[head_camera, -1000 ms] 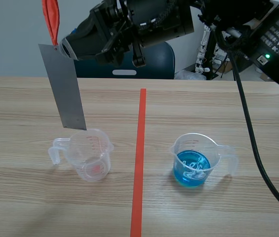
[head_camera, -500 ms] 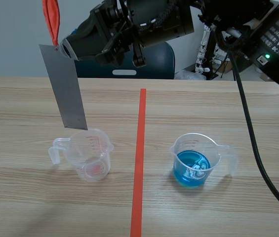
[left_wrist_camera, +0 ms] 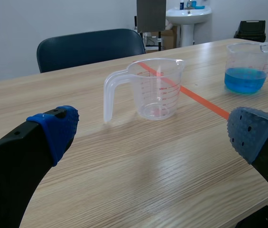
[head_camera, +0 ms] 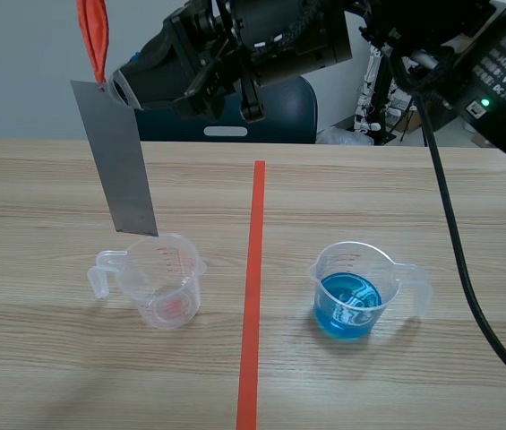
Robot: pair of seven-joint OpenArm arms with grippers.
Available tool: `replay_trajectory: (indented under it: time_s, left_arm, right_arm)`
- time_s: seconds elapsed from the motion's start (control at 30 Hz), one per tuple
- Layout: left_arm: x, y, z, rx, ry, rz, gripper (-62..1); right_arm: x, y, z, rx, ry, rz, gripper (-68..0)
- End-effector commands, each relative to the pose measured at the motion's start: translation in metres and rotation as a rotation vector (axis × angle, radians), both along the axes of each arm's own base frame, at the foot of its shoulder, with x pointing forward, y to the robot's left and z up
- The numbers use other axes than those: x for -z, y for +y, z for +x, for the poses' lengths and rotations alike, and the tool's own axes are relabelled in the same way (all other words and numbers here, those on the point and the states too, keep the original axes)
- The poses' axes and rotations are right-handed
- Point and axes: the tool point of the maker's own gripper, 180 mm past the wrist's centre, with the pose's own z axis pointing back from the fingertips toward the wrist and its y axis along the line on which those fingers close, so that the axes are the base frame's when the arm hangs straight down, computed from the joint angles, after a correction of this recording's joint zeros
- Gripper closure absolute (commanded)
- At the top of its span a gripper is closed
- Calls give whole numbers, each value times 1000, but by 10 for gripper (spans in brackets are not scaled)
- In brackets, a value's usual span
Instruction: Do the redox reaction experiment. move the plate over the left beaker
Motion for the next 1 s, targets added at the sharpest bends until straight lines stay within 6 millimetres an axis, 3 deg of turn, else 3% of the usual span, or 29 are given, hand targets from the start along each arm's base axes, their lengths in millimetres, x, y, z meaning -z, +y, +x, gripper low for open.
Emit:
replay_trajectory:
  time_s: [0.0,0.97]
  left_arm:
    - [-9,2,-3,-6,-40,-25,-623]
    - [-9,2,-3,-6,-39,-28,-623]
  right_arm:
    - [-9,3,-2,-9,-9,35,-6]
    - [-8,3,-4,-9,0,50,-6]
